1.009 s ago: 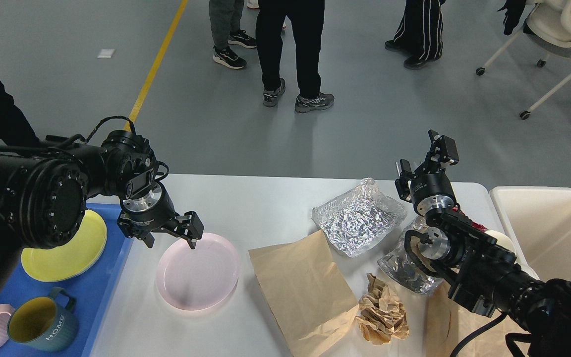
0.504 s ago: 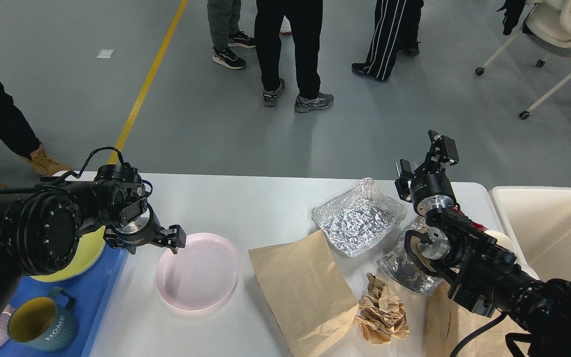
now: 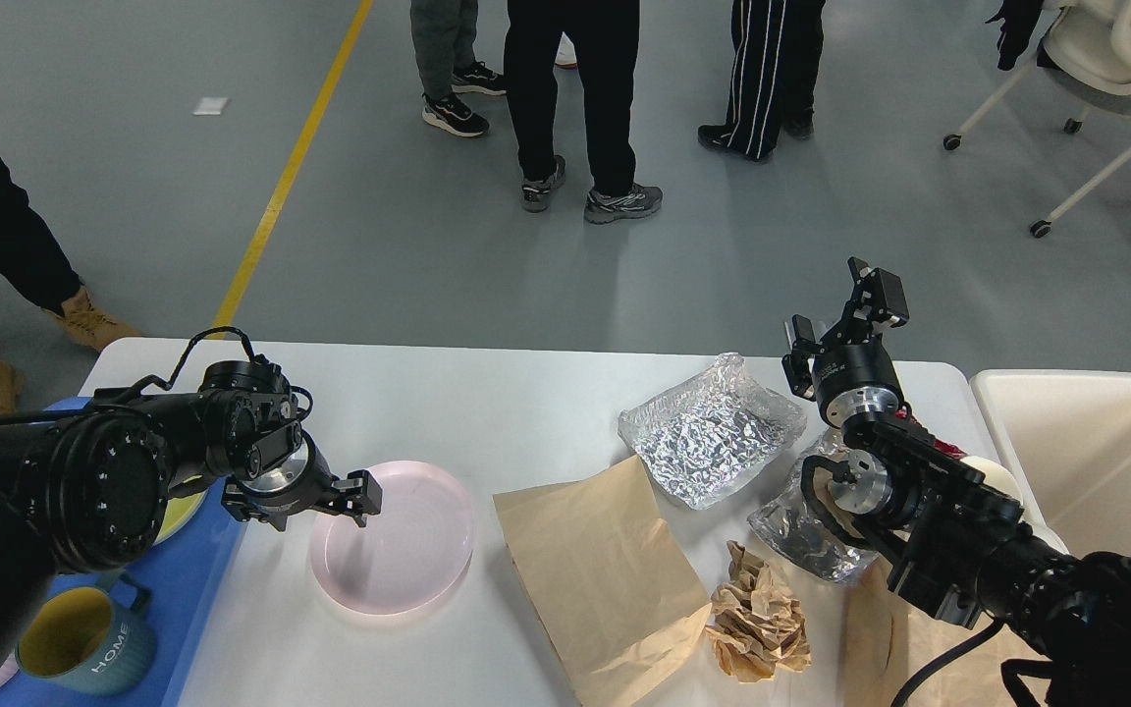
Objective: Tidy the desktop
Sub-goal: 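Lower the left gripper to the pink bowl rim and grasp it, then lift the pink bowl with the left gripper and place it on the yellow plate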
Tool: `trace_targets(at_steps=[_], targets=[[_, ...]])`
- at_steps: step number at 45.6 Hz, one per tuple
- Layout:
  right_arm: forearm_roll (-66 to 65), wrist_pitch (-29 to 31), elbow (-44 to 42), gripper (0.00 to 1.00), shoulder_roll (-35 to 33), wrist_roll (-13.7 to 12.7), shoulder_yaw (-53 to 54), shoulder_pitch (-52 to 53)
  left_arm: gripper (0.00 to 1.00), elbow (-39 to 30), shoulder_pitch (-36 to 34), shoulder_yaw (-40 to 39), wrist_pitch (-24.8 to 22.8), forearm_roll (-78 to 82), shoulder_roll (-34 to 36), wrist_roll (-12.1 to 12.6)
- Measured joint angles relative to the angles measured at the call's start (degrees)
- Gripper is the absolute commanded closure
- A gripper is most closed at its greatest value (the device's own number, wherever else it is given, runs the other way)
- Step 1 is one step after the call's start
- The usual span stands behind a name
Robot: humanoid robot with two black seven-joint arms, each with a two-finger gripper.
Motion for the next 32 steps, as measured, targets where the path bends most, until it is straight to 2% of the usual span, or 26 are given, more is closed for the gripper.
trace_targets(at_steps=[5,10,14,18,24,32], targets=[[-0.01,0.00,0.00,0.00,0.00,0.00,0.00,0.00,0.14,0.01,0.65,0.00,0.10,0.00,0.00,0.00],[-0.01,0.00,0.00,0.00,0.01,0.01,0.00,0.00,0.31,0.01,1.03,-0.09,0.10,0.04,-0.09,0.00],[-0.02,0.00,0.00,0.00,0.02,0.02,0.00,0.00,0.40,-0.01,1.10,-0.12,-0.24,0.05,-0.15,0.00],[-0.02,0.00,0.00,0.00,0.02,0.02,0.00,0.00,0.57,-0.10,1.15,-0.19,-0.60,0.05,-0.15,0.48],[-0.02,0.00,0.00,0.00,0.01,0.02,0.00,0.00,0.89,-0.32,1.15,-1.38,-1.63,0.06,0.03,2.73],[-0.02,0.00,0.00,0.00,0.01,0.01,0.00,0.00,1.00,-0.37,1.24,-3.12,-5.36,0.06,0.40,6.54]])
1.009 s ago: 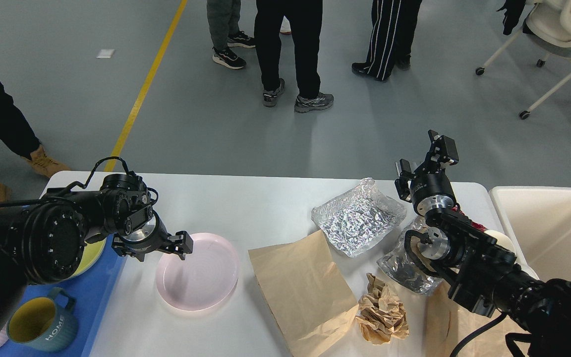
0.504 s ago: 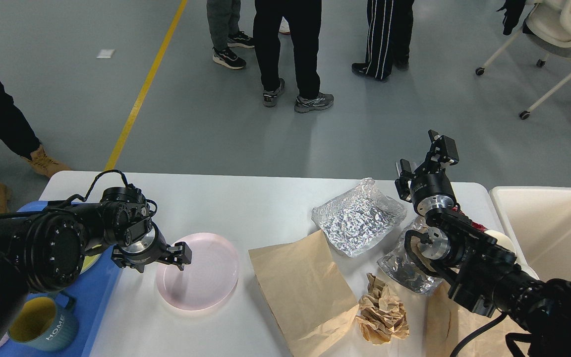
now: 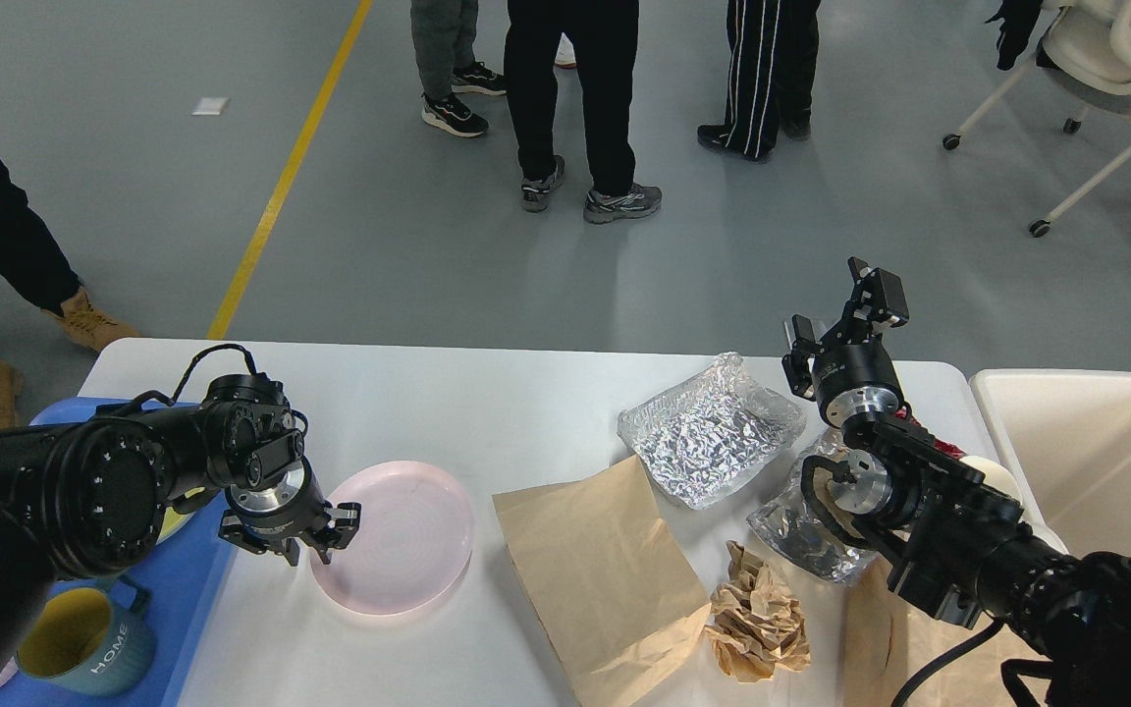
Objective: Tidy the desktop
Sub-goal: 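Lift the pink bowl with the left gripper and place it on the yellow plate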
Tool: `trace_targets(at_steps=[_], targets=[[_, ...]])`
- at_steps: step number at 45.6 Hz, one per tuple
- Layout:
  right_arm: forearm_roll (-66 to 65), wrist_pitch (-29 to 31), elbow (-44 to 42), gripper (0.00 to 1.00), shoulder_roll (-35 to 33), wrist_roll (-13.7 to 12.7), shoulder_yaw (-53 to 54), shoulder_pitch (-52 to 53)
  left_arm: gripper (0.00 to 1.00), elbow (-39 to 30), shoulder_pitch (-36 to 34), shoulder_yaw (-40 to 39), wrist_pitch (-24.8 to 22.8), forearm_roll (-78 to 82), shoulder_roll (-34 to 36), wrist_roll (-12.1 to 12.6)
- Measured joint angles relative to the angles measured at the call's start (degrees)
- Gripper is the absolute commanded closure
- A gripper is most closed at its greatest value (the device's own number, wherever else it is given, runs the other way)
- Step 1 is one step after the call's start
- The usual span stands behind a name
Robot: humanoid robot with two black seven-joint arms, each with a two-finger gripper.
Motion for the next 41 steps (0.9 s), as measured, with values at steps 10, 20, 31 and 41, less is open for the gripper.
trace_targets(at_steps=[10,20,31,41], targets=[[0.00,0.00,0.00,0.00,0.00,-0.02,0.00,0.00,1.00,0.02,0.07,-0.24,-0.75,-0.05,0.28,0.59],[0.00,0.00,0.00,0.00,-0.03,-0.02,0.00,0.00,1.00,0.06,-0.41,-0.78,-0.55,-0.13,0.54,0.63],[0.00,0.00,0.00,0.00,0.00,0.00,0.00,0.00,1.00,-0.19,-8.86,-5.67,-7.88,-0.16,5.21,0.70],[0.00,0.00,0.00,0.00,0.01,-0.01,0.00,0.00,1.00,-0.24,-18.19,-9.21,-12.52,-0.17,9.50,0.70]])
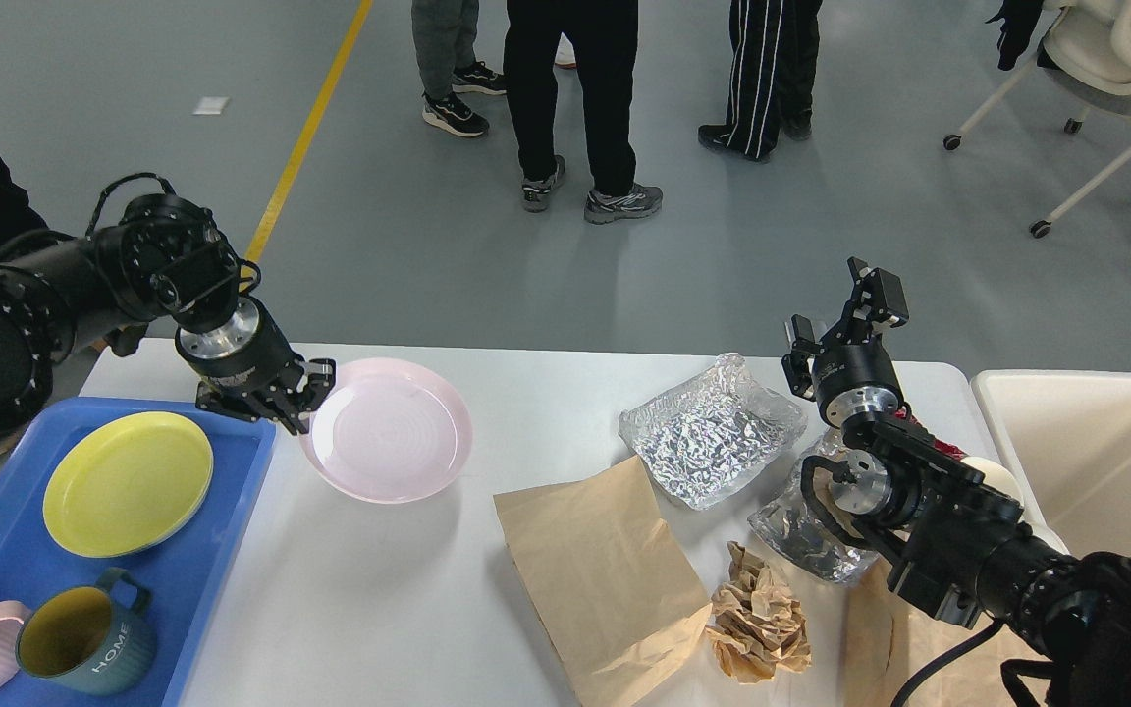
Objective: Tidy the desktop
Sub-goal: 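Lift the pink bowl with the left gripper and place it on the yellow plate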
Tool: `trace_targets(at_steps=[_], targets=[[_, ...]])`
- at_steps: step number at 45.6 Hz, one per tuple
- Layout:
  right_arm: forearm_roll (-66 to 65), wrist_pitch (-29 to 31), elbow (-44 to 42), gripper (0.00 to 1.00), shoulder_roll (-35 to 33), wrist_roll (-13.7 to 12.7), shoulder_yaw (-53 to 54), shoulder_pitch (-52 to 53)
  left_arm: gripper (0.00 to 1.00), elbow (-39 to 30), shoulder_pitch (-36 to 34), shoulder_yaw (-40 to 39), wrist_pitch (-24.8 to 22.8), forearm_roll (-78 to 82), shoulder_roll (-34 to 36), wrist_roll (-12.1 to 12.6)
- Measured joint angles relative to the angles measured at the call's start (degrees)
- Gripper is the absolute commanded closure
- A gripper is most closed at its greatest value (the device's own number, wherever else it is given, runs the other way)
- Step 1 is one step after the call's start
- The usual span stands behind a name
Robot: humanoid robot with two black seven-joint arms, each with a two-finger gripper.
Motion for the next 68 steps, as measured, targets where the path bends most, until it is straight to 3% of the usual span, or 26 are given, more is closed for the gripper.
trace_targets(at_steps=[14,22,28,37,42,54,68], targets=[[0.00,0.00,0.00,0.00,0.00,-0.01,0.00,0.00,1.00,-0.08,-7.67,-0.89,-0.10,-0.01,5.84,-0.13],[0.00,0.00,0.00,0.00,0.00,-0.01,0.00,0.00,1.00,-0.08,-7.68,-1.07,-0.10,-0.08,12.26,-0.25],[0.00,0.00,0.00,0.00,-0.01,-0.01,0.00,0.00,1.00,0.07,-2.38,-2.75,-0.08,-0.24,20.63,-0.51],[0.00,0.00,0.01,0.00,0.00,-0.01,0.00,0.00,1.00,0.52,6.69,-6.24,-0.10,-0.22,26.08,-0.43],[0.00,0.00,0.00,0.00,-0.02,-0.01,0.00,0.00,1.00,0.67,10.06,-6.49,0.76,-0.19,26.94,-0.40],[0.00,0.00,0.00,0.00,-0.02,-0.01,0.00,0.00,1.00,0.74,15.85,-7.77,10.49,-0.19,27.07,-0.07],[0.00,0.00,0.00,0.00,-0.02,-0.01,0.00,0.00,1.00,6.07,19.50,-10.55,12.97,-0.10,26.43,0.05]])
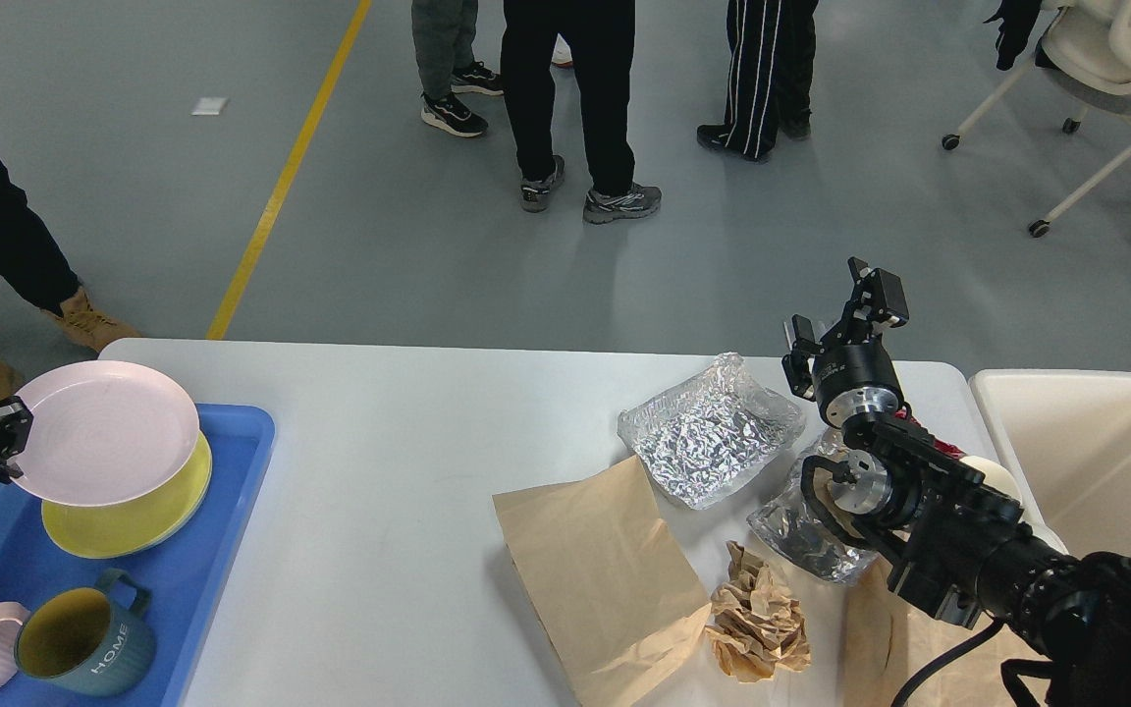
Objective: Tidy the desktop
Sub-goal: 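Lift the pink bowl with the left gripper and place it on the yellow plate, then open the left gripper and raise it away from the bowl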
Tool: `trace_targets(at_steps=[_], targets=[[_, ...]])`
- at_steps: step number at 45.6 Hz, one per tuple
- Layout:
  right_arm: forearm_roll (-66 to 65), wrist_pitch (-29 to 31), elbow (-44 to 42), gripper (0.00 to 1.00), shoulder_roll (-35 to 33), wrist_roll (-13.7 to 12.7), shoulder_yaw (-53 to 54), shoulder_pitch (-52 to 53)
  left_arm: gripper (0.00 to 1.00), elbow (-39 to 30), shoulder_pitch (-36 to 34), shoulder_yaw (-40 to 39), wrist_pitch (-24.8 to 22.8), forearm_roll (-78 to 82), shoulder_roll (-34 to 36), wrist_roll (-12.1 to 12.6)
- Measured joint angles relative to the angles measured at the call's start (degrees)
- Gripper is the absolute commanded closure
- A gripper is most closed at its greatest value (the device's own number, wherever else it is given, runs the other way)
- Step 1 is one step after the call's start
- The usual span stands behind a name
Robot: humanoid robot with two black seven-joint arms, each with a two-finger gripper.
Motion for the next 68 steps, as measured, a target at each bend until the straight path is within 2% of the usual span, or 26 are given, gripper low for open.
trace_targets(at_steps=[14,21,25,31,40,44,46,50,59,64,68], targets=[[0.00,0.00,0.00,0.00,-0.01,0.00,0.00,0.00,1.00,0.35,2.74,-0.54,0.09,0.01,-1.23,0.00],[0.00,0.00,0.00,0.00,-0.01,0.00,0.00,0.00,0.92,0.35,3.65,-0.56,0.11,0.00,-1.33,0.00],[0.00,0.00,0.00,0.00,-0.01,0.01,0.00,0.00,0.84,0.35,3.98,-0.53,0.15,0.01,-1.34,-0.01],[0.00,0.00,0.00,0.00,-0.01,0.01,0.00,0.00,0.61,0.35,4.25,-0.40,1.62,0.08,-1.35,-0.09],[0.00,0.00,0.00,0.00,-0.01,0.01,0.00,0.00,0.36,0.35,4.88,-0.36,8.70,0.26,-1.85,-0.03],[0.00,0.00,0.00,0.00,-0.01,0.01,0.00,0.00,0.18,0.35,4.97,-0.33,12.05,0.27,-1.94,0.06],[0.00,0.00,0.00,0.00,-0.01,0.01,0.00,0.00,0.13,0.35,4.99,-0.33,13.65,0.27,-1.95,0.07],[-0.02,0.00,0.00,0.00,-0.01,0.01,0.00,0.00,0.08,0.35,4.98,-0.49,18.43,0.27,-2.03,-0.21],[-0.02,0.00,0.00,0.00,0.03,0.01,0.00,0.00,0.07,0.60,4.78,-0.69,28.75,0.15,-2.22,-0.82],[-0.02,0.00,0.00,0.00,0.03,0.00,0.00,0.00,0.07,0.88,4.73,-2.03,32.00,0.00,-2.01,-1.40],[-0.02,0.00,0.00,0.00,0.02,0.00,0.00,0.00,0.07,1.26,4.68,-6.08,33.20,-0.04,-1.91,-3.29]])
